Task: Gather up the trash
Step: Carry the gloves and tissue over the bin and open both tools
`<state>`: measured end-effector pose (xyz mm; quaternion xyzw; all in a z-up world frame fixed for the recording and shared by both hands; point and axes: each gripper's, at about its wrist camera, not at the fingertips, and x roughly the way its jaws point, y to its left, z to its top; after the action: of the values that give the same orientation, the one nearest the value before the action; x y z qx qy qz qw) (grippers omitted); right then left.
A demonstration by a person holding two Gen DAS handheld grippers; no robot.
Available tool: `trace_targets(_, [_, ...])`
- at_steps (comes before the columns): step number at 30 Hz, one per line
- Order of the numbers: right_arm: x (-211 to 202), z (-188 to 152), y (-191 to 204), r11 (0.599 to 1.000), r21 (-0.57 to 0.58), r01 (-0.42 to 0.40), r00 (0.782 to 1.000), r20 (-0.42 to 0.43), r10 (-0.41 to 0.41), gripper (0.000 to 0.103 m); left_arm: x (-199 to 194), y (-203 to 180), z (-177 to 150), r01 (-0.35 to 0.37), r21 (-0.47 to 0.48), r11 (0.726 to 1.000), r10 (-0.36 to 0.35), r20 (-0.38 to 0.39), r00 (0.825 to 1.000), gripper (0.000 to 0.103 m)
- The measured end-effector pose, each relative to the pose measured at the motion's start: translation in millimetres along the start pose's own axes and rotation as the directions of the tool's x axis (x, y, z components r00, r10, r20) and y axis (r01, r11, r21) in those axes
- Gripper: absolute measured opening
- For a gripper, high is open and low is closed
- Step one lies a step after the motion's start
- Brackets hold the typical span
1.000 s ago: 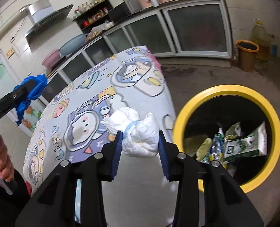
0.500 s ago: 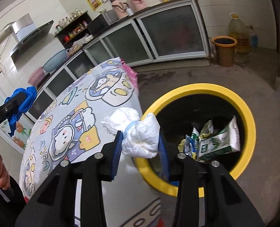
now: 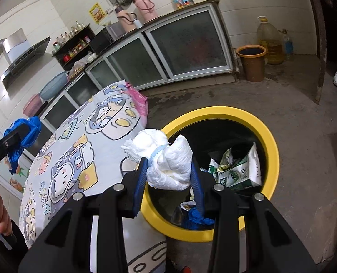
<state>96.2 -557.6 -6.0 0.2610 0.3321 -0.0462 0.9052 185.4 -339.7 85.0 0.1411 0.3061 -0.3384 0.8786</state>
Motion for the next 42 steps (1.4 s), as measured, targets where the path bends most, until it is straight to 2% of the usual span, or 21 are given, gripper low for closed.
trace_targets(6, [-4, 5, -10, 0.999, 0.012, 0.052, 0.998, 0.026, -0.053, 0.035, 21, -6, 4, -0.001, -0.001, 1.000, 0.001, -0.010, 1.000, 0.018])
trace_targets(15, [-9, 4, -20, 0.996, 0.024, 0.091, 0.995, 0.036, -0.092, 0.036, 46, -31, 10, 0.044, 0.019, 0.999, -0.044, -0.019, 0.999, 0.018])
trace_targets(23, [0, 7, -26, 0.981, 0.001, 0.195, 0.980, 0.041, -0.195, 0.036, 70, -58, 12, 0.073, 0.037, 0.997, -0.071, -0.032, 0.997, 0.018])
trace_targets(34, [41, 8, -35, 0.963, -0.001, 0.270, 0.963, -0.017, -0.270, 0.036, 108, -73, 7, 0.065, 0.021, 0.998, -0.063, -0.063, 0.996, 0.019])
trace_targets(42, [75, 13, -47, 0.949, 0.017, 0.315, 0.946, -0.089, -0.312, 0.036, 158, -68, -4, 0.058, -0.031, 0.998, -0.062, -0.156, 0.986, 0.019])
